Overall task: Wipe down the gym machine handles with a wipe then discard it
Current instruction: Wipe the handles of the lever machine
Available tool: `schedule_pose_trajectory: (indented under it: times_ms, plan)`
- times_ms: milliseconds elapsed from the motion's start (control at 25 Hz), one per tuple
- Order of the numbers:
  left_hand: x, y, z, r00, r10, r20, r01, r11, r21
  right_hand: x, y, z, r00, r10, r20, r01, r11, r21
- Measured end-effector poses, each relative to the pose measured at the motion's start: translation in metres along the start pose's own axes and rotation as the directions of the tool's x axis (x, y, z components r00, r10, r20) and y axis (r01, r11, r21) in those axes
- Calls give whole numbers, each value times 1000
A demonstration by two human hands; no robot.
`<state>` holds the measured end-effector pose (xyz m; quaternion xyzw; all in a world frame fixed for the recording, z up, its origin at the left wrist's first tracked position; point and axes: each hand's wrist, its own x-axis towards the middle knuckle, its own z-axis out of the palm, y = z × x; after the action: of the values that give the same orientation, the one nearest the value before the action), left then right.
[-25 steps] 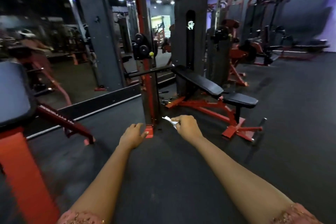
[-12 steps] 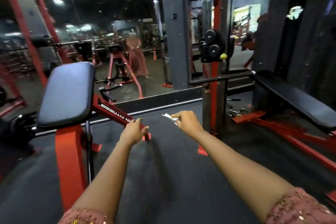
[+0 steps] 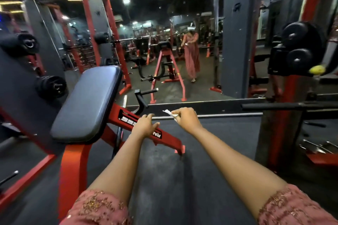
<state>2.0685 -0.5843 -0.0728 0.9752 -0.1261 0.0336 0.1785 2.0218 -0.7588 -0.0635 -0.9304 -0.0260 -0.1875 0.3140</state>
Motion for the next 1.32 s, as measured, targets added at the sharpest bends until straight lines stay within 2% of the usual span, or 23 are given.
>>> schedule_pose_trajectory:
  times_ms: [480,720,960,1040,1120,1200,1320]
  plan:
    - [321,-53,45,990,-137,-17,136,990,-48,316,102,86,996,-35,86,34,999,20]
    - [450,-121,92,953,-299,-46,289,946,-149,451,150,172,974,-82,213,63,994,93]
    - [532,-179,143,834,-552,23,531,791,-305,588,173,261,904,-157,397,124,986,107]
    - [548,-191,158,787,-615,50,586,720,-371,612,175,289,879,-146,455,87,985,148]
    - [572,-203,176,718,-691,83,636,604,-480,640,177,321,853,-130,505,47,984,175]
    - [596,-218,192,651,-749,124,668,487,-563,664,178,351,830,-152,536,65,982,176]
    - [624,-238,211,591,-786,185,670,350,-654,695,170,387,798,-169,579,97,983,154]
